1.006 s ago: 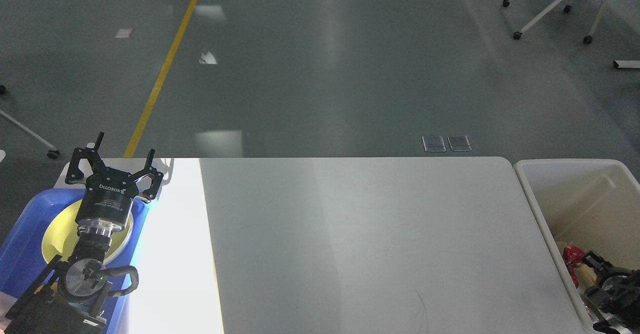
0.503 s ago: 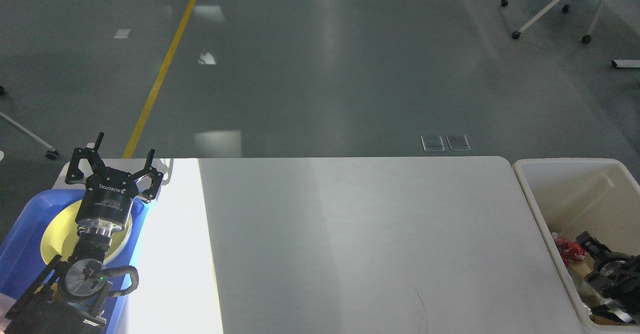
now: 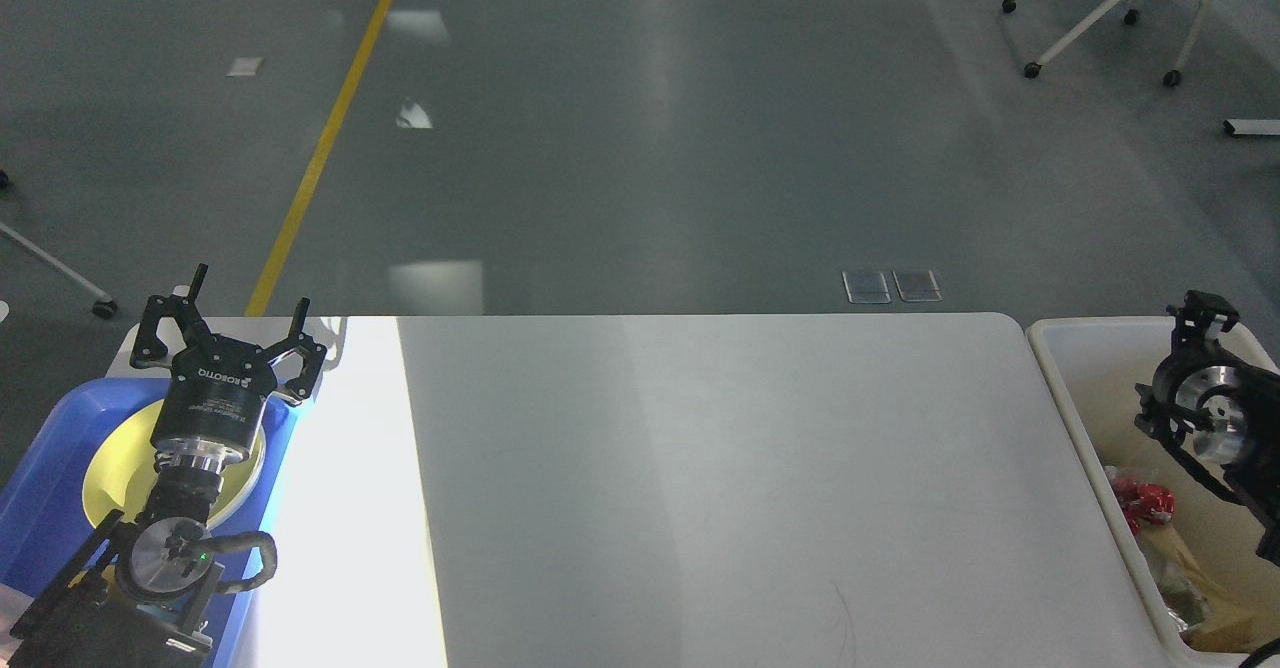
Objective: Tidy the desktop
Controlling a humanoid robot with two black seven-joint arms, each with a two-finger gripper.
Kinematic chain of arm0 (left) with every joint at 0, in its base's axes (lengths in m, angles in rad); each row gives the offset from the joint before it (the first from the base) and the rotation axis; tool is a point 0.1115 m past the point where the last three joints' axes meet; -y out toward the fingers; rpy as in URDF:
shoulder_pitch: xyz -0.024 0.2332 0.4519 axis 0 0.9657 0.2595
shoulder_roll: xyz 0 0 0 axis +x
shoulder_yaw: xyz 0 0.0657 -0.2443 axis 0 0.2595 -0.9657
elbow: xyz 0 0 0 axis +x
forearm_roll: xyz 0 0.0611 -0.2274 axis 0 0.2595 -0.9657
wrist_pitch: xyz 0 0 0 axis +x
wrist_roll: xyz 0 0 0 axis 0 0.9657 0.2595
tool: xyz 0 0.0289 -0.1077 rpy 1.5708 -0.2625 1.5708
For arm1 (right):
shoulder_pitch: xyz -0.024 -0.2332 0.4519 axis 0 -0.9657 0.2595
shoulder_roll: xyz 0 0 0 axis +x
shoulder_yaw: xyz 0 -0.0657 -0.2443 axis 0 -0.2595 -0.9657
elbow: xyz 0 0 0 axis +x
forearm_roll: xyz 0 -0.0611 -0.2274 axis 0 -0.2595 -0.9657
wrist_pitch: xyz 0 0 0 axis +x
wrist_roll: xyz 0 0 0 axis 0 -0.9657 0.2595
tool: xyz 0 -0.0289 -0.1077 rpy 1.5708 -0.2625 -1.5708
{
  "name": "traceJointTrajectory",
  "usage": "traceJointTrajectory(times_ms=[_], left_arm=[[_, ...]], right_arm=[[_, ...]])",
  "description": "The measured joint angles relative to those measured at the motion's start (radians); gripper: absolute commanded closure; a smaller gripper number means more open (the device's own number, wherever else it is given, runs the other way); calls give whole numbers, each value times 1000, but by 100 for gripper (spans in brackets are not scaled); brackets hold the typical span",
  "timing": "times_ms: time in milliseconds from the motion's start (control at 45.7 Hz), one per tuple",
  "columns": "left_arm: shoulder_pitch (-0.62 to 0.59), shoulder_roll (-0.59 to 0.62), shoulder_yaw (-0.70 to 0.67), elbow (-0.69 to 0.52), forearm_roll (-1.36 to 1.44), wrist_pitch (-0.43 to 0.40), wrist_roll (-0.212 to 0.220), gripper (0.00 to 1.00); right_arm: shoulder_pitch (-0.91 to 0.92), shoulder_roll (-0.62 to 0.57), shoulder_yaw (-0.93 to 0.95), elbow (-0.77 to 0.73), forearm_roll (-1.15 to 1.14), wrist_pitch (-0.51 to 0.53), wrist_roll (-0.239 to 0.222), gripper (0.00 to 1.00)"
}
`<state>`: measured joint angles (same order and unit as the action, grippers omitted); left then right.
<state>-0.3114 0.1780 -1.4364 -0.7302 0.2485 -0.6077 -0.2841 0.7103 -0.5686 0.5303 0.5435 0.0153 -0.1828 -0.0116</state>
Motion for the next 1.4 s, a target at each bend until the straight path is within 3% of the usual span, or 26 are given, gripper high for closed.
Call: traceJointTrajectory(times_ms=[131,262,415,525,612,787,1399], left_arm=[[0,0,0,0,0,0,0,3],[0,0,-1,0,0,0,0,3],[0,0,-1,0,0,-1,0,3],[0,0,-1,0,0,-1,0,3],[0,0,-1,0,0,-1,0,3],[0,1,-1,0,0,-1,0,3],[0,1,-1,0,0,0,1,3]], right_arm=[[-69,-19,274,193,-83,18,0,0],[-146,-11,410,325,-115,91,22,0],[-297,66,571,392,-123,317,230,0],[-378,145,650,394,-142,470,296,0],[-424,207,674,394,-223,503,324,0],[-484,332,714,360,-478,438,478,0],[-503,348,700,351,-399,422,500,0]])
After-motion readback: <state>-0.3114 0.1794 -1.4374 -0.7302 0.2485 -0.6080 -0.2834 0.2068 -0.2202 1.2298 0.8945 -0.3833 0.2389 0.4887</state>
